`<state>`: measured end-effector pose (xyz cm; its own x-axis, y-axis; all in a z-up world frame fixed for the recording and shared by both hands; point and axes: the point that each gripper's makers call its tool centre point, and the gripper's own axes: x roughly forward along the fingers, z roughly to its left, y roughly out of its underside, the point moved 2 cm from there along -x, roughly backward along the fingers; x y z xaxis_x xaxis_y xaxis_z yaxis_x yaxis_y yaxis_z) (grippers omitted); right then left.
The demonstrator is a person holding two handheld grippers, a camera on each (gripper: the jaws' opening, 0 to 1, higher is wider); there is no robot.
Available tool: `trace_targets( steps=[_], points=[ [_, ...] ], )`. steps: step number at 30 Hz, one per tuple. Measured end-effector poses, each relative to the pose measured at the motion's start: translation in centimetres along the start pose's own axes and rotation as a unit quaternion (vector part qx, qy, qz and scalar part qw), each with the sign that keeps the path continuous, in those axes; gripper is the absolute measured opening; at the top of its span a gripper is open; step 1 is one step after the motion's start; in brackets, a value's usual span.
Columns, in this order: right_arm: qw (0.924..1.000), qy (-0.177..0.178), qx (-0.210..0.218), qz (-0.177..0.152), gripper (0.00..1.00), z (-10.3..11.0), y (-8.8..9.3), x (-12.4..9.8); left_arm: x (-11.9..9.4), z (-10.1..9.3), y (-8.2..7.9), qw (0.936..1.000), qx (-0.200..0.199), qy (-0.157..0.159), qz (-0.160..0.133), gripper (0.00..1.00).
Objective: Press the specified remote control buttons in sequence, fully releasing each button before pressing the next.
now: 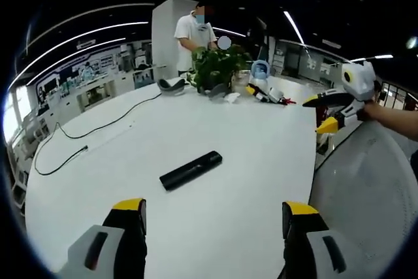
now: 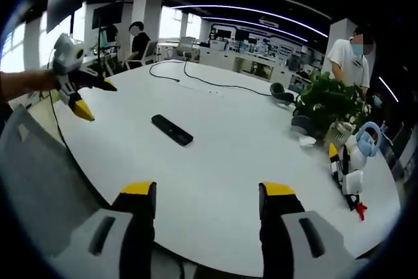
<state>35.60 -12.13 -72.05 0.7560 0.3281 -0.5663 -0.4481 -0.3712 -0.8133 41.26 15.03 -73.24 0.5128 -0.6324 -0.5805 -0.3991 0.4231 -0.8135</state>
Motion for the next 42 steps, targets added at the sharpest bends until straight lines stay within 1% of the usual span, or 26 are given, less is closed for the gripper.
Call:
trace_targets(
  steps=[5,8,11,13,14,17,21,23,27,28,36,39,41,42],
  points=[
    [1.0000,0.001,0.000,0.001,0.65,0.0,0.0,0.0,1.2,0.3,-0.9,0.9999,-0.009,0.011,-0.008,0.90],
    [1.0000,0.002,0.002,0.000,0.65,-0.1,0.0,0.0,1.9,0.3,-1.1,0.9998,-0.006,0.016,-0.005,0.90],
    [1.0000,0.001,0.002,0.001,0.64,0.0,0.1,0.0,2.6,0.5,-1.2,0.9997,0.009,0.023,0.002,0.89],
    [1.0000,-0.001,-0.004,0.006,0.64,0.0,0.2,0.1,3.2,0.7,-1.2,0.9989,0.033,0.032,0.014,0.89],
    [0.9999,-0.003,-0.010,0.009,0.64,0.1,0.3,0.2,3.4,0.9,-1.2,0.9986,0.038,0.034,0.018,0.89],
    [0.9996,-0.010,-0.020,0.015,0.63,0.4,0.4,0.3,4.2,1.7,-1.4,0.9970,0.065,0.032,0.027,0.88],
    [0.9995,-0.017,-0.019,0.017,0.62,0.5,0.5,0.4,5.2,2.5,-1.4,0.9955,0.080,0.033,0.038,0.88],
    [0.9995,-0.019,-0.018,0.019,0.61,0.5,0.6,0.4,5.7,2.7,-1.3,0.9938,0.092,0.041,0.047,0.88],
    [0.9994,-0.020,-0.018,0.021,0.62,0.5,0.7,0.5,6.6,3.4,-1.1,0.9877,0.135,0.041,0.068,0.88],
    [0.9994,-0.015,-0.021,0.023,0.63,0.3,0.7,0.4,7.0,3.6,-1.1,0.9862,0.144,0.040,0.072,0.88],
    [0.9994,-0.020,-0.015,0.025,0.62,0.4,0.9,0.5,9.0,4.2,-0.8,0.9831,0.150,0.060,0.087,0.87],
    [0.9993,-0.020,-0.014,0.027,0.62,0.4,1.0,0.5,9.7,4.3,-0.4,0.9768,0.177,0.063,0.103,0.87],
    [0.9993,-0.021,-0.012,0.027,0.62,0.4,1.0,0.5,10.1,4.3,-0.3,0.9748,0.182,0.068,0.109,0.86],
    [0.9993,-0.021,-0.012,0.028,0.62,0.4,1.0,0.5,10.5,4.4,0.0,0.9732,0.185,0.073,0.116,0.86]
  ],
)
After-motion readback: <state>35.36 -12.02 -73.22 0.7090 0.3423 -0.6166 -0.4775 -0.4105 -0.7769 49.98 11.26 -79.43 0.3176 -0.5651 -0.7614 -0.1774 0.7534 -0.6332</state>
